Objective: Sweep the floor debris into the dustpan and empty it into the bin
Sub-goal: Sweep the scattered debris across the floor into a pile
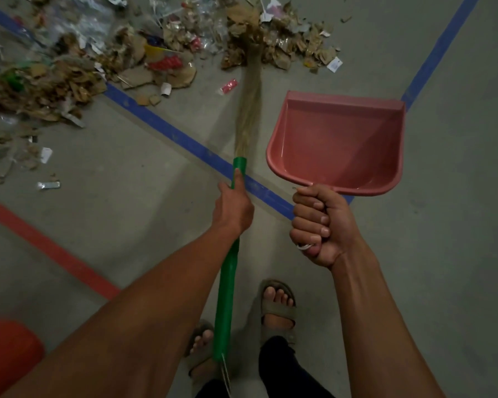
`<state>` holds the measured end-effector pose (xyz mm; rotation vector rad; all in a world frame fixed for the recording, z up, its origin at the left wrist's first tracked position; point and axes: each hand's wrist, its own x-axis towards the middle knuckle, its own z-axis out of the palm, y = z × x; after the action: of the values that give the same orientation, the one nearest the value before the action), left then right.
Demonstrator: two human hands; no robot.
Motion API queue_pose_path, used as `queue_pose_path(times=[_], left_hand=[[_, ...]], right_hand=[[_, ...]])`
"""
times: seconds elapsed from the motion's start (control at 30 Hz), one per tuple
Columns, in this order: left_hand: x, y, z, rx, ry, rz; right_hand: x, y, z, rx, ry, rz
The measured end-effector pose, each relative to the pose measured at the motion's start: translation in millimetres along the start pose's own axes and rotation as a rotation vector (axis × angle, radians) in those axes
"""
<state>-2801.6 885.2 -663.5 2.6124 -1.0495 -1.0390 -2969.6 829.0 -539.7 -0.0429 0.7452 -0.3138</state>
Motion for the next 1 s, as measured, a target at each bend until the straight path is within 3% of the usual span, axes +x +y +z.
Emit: queue_pose_path(times=[0.23,0.33,0.57,0.73,1.0], left_hand=[[42.8,-64.0,-80.5,-0.083,0.157,-0.408],[37.5,-93.5,-109.7,-0.119,0.274,-0.478],[4.5,-116.3,-99.9,-0.228,0.335,-0.395],[-23.7,-85.9,-65.6,-0.26,0.378,-0.141],[-9.5,-46.7,-25.2,0.021,0.029,0.199]], right_hand=[[5.7,16.6,7.6,-0.004,-0.004,0.039],[9.3,25.5,12.0,-0.009,-0.009,0.059],[16.0,36.1,27.5,-0.032,-0.028,0.065],[20.0,48.1,29.7,-0.05,-0.061,0.089],[14.5,41.5,20.3,-0.049,-0.002,0.027]])
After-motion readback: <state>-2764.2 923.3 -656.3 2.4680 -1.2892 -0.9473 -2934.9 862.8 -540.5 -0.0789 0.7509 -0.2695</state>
